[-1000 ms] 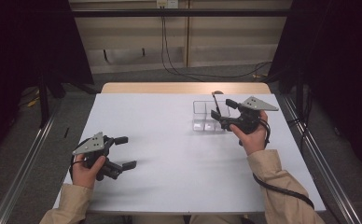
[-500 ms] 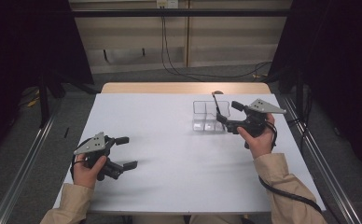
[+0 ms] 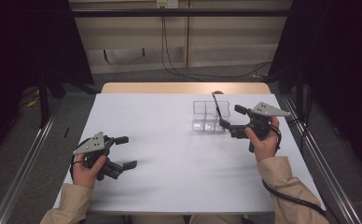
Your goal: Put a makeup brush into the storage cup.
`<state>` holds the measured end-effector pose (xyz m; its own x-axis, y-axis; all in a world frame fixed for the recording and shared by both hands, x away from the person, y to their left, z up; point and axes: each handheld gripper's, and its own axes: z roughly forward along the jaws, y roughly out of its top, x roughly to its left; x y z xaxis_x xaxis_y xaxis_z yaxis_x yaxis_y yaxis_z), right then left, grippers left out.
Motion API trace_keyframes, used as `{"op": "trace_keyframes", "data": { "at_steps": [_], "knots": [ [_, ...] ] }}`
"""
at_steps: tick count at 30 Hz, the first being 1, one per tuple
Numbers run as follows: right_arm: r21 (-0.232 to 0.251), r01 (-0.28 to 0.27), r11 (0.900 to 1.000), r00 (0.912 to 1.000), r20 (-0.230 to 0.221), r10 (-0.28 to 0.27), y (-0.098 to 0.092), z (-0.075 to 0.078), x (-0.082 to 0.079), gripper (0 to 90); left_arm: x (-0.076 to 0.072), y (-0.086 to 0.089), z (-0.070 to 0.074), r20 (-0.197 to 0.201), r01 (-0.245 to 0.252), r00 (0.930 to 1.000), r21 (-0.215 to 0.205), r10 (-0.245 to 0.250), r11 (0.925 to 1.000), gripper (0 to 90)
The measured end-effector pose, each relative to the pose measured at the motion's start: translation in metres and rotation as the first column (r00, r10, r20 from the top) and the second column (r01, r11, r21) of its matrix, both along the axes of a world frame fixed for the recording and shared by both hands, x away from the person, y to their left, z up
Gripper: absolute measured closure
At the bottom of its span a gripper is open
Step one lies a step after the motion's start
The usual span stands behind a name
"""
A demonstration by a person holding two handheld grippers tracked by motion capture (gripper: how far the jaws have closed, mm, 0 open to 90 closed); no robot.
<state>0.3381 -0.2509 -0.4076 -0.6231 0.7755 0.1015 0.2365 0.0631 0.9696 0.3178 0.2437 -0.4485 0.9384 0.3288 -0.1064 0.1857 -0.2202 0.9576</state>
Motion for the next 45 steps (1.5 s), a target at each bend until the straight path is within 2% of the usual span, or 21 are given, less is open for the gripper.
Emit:
{"op": "trace_keyframes", "data": {
  "at_steps": [8,22,45],
  "knots": [
    [-0.018,-0.015,1.000,0.9999,0.006,0.016,-0.004,0.002,-0.007,8.4,0.000,0.000,0.000,0.004,-0.002,1.0000,0.003,0.002,1.0000,0.3],
    [-0.022,-0.002,1.000,1.0000,0.009,0.002,-0.019,0.000,-0.020,8.2,-0.001,0.000,0.001,0.002,-0.008,1.0000,-0.008,0.008,0.9999,0.2],
    [-0.058,-0.012,0.998,0.9999,-0.012,0.012,-0.031,-0.008,-0.037,8.1,-0.001,0.000,0.002,0.007,-0.008,0.9999,-0.002,0.008,1.0000,0.2]
  ]
}}
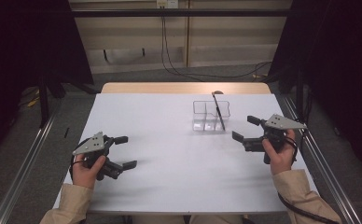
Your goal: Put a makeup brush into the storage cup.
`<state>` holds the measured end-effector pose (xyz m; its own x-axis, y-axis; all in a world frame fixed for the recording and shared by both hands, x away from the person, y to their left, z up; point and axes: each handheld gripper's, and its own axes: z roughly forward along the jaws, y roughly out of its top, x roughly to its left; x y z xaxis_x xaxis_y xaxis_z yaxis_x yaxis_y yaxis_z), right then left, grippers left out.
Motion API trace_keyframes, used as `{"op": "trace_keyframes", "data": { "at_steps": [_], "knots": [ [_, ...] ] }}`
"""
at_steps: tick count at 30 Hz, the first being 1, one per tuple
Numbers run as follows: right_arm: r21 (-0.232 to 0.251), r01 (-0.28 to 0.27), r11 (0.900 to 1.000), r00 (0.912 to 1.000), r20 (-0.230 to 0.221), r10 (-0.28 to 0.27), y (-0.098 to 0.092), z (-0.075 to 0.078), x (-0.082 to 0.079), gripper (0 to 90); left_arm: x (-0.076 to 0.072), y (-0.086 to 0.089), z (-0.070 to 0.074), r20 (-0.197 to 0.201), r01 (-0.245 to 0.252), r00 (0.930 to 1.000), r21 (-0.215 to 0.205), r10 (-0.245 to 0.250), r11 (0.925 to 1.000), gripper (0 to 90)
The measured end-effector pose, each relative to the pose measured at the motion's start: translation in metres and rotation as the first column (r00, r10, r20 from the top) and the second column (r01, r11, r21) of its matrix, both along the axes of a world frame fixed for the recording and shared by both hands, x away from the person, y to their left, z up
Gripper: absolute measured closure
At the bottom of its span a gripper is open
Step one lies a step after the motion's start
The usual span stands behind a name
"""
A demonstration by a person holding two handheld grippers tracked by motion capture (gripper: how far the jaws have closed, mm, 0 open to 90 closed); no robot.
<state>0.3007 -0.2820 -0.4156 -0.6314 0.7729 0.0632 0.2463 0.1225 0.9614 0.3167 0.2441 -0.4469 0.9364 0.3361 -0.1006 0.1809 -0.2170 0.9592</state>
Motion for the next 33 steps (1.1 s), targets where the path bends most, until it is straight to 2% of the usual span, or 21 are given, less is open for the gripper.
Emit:
{"op": "trace_keyframes", "data": {
  "at_steps": [21,33],
  "knots": [
    [-0.027,-0.028,0.999,0.9994,-0.021,0.027,-0.009,-0.003,-0.014,9.2,0.000,0.000,0.000,0.000,-0.001,1.0000,0.000,0.001,1.0000,0.2],
    [-0.037,-0.024,0.999,0.9994,-0.025,0.023,-0.015,-0.003,-0.022,9.2,-0.001,0.001,0.000,0.004,-0.004,1.0000,0.005,0.004,1.0000,0.2]
  ]
}}
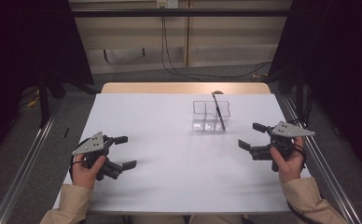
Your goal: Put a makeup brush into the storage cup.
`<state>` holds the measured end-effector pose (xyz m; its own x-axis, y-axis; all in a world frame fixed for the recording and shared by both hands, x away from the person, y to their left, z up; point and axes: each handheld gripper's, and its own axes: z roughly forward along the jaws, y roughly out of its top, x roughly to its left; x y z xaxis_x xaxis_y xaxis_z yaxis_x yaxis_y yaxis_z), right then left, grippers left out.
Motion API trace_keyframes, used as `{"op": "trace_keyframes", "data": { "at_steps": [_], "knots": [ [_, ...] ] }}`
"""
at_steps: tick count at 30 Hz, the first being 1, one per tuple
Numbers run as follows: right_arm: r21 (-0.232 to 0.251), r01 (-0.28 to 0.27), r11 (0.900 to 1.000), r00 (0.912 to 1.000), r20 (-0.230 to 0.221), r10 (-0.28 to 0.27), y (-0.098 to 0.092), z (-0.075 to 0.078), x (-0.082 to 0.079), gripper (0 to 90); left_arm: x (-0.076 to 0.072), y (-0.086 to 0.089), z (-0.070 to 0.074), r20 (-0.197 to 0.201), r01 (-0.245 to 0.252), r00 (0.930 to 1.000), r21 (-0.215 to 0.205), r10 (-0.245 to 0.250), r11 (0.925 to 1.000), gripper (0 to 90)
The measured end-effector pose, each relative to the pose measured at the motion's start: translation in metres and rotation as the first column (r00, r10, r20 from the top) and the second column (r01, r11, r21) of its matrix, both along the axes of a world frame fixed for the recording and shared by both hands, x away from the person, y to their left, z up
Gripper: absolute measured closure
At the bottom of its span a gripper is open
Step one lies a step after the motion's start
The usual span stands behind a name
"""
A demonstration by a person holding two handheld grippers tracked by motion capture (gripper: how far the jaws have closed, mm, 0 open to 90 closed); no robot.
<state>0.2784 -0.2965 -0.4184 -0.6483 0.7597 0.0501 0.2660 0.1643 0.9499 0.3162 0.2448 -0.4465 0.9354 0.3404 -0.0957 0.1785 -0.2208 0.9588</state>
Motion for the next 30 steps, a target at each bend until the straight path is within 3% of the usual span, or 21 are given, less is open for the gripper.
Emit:
{"op": "trace_keyframes", "data": {
  "at_steps": [12,30],
  "knots": [
    [0.001,0.001,1.000,1.0000,-0.003,-0.001,-0.004,-0.002,-0.008,9.2,0.000,0.000,0.000,0.003,-0.001,1.0000,-0.002,0.001,1.0000,0.2],
    [-0.037,-0.009,0.999,0.9998,-0.015,0.009,-0.009,-0.008,-0.019,9.2,-0.001,0.001,0.001,0.001,-0.005,1.0000,-0.010,0.005,0.9999,0.2]
  ]
}}
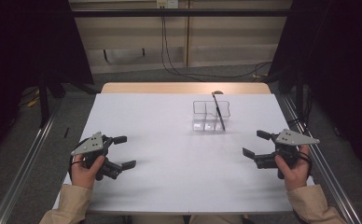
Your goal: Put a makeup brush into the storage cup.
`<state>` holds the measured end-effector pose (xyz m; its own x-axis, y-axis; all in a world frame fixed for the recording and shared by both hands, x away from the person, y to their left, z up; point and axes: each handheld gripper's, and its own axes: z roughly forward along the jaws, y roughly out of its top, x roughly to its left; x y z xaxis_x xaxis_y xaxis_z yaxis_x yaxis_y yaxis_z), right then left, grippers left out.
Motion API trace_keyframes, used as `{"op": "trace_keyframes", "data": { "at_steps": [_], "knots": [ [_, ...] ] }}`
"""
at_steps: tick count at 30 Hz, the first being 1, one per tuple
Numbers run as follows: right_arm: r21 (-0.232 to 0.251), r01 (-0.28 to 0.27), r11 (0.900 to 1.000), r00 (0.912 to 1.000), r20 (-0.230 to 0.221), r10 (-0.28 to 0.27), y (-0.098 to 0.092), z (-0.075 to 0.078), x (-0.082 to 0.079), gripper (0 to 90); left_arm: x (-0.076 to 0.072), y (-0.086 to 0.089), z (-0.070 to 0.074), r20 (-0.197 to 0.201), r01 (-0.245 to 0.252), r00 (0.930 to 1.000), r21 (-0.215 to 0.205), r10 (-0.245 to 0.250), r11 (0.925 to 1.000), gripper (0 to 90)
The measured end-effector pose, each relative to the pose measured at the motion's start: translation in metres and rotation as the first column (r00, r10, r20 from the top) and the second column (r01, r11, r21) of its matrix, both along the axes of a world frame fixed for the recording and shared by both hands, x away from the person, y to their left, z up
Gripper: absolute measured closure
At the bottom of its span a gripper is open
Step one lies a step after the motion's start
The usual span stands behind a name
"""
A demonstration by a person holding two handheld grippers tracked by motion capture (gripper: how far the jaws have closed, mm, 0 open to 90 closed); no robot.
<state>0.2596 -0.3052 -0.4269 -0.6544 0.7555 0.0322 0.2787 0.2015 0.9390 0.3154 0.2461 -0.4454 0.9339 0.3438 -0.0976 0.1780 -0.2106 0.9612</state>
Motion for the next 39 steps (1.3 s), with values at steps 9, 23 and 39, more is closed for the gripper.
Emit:
{"op": "trace_keyframes", "data": {
  "at_steps": [9,23,39],
  "knots": [
    [-0.015,-0.011,1.000,0.9999,0.002,0.011,-0.001,-0.001,-0.007,10.0,-0.001,0.000,0.000,0.001,0.000,1.0000,0.001,0.000,1.0000,0.1],
    [-0.029,-0.018,0.999,0.9998,0.002,0.018,-0.003,-0.001,-0.014,10.2,-0.001,0.001,0.001,0.003,-0.007,1.0000,0.000,0.007,1.0000,0.1],
    [-0.039,-0.024,0.999,0.9996,0.013,0.024,-0.003,0.000,-0.017,10.2,-0.001,0.002,0.001,0.002,-0.005,1.0000,0.000,0.005,1.0000,0.1]
  ]
}}
